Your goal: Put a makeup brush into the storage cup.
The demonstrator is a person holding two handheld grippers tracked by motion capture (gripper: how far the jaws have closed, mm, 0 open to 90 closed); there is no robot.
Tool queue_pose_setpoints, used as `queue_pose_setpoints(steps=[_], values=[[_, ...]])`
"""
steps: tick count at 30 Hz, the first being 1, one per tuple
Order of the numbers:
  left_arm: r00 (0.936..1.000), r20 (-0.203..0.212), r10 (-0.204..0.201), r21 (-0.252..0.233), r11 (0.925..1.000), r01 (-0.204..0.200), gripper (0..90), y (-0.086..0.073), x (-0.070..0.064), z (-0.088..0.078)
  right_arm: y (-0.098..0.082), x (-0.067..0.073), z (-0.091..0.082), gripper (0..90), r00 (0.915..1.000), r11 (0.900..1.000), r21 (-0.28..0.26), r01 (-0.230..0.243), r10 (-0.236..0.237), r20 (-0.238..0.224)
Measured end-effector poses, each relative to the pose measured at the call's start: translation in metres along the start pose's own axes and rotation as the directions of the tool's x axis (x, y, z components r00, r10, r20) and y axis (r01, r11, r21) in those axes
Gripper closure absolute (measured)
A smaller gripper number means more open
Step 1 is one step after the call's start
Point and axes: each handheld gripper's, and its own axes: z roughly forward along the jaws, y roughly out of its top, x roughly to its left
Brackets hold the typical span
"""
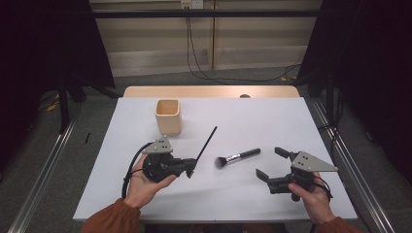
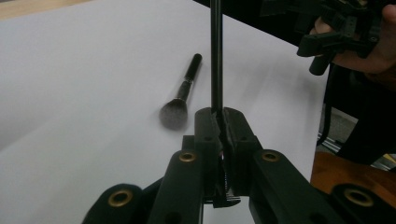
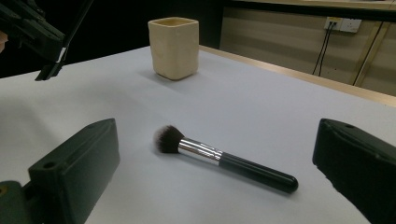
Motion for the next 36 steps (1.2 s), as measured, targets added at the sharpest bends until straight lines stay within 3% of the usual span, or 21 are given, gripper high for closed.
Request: queue_pose_setpoints(steps=[8,16,19,22,23,28,34,35,36], values=[[0.9997,0.026,0.002,0.036,0.9993,-0.003,85.8,0.000,-0.002,0.003,0.007,0.005,0.016,1.1,0.9993,1.000,0.011,0.017,-0.016,-0.034],[0.9978,0.053,0.039,0.062,0.9972,-0.042,85.8,0.010,-0.011,0.009,0.013,0.007,0.031,1.0,0.9947,0.999,0.045,0.024,-0.019,-0.101],[0.9968,0.068,0.041,0.112,0.9925,-0.049,85.8,0.009,-0.011,0.014,0.015,0.008,0.033,1.0,0.9912,0.997,0.068,0.032,-0.022,-0.131],[0.9963,0.072,0.047,0.132,0.9896,-0.056,85.8,0.009,-0.011,0.015,0.016,0.009,0.034,1.0,0.9892,0.996,0.083,0.041,-0.029,-0.144],[0.9964,0.072,0.045,0.137,0.9890,-0.055,85.8,0.009,-0.011,0.015,0.017,0.009,0.036,0.7,0.9843,0.991,0.126,0.051,-0.029,-0.174],[0.9953,0.079,0.057,0.155,0.9856,-0.069,85.7,0.011,-0.012,0.015,0.019,0.010,0.039,0.9,0.9788,0.986,0.155,0.065,-0.033,-0.202],[0.9929,0.089,0.079,0.208,0.9735,-0.096,85.8,0.014,-0.014,0.018,0.025,0.014,0.046,0.9,0.9717,0.976,0.199,0.091,-0.043,-0.232],[0.9921,0.089,0.089,0.227,0.9681,-0.107,85.8,0.015,-0.015,0.019,0.026,0.014,0.049,1.3,0.9658,0.971,0.217,0.105,-0.048,-0.255],[0.9921,0.089,0.089,0.227,0.9681,-0.107,85.8,0.015,-0.015,0.019,0.026,0.014,0.049,1.3,0.9658,0.971,0.217,0.105,-0.048,-0.255]])
